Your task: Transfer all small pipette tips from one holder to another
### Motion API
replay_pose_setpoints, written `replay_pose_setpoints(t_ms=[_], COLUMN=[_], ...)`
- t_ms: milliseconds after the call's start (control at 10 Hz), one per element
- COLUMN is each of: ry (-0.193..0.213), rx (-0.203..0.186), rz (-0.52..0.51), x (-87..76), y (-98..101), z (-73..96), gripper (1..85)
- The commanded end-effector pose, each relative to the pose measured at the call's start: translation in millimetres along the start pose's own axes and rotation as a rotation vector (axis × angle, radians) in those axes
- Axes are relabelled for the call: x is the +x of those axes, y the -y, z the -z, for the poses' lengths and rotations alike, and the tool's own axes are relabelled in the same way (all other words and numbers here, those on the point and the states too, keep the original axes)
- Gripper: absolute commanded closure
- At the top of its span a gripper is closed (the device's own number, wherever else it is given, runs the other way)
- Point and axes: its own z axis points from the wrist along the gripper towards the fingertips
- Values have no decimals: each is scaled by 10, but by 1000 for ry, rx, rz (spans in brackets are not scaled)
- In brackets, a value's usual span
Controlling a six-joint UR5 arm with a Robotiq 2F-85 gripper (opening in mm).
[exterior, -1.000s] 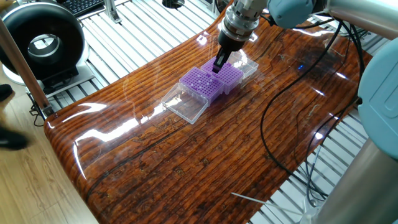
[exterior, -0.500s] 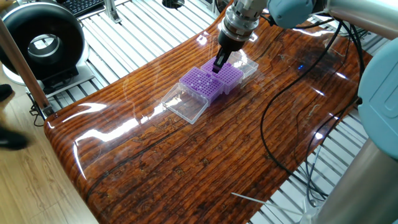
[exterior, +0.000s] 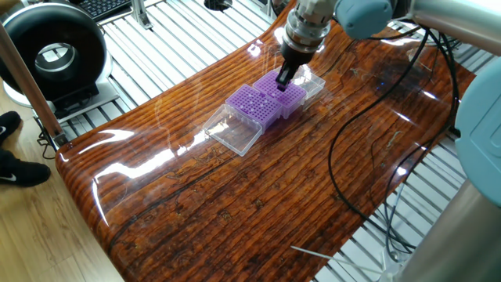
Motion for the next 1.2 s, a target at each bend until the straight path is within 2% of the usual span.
replay_pose_setpoints(t_ms=[0, 100, 500, 800, 1100], ry=[-29, -46, -87, -145, -154], rx=[32, 52, 84, 84, 79], rz=[-46, -57, -114, -158, -164], x=[49, 63, 122, 269, 297], y=[82, 120, 175, 158, 141], z=[6, 11, 18, 8, 0], gripper=[667, 667, 673, 680, 680])
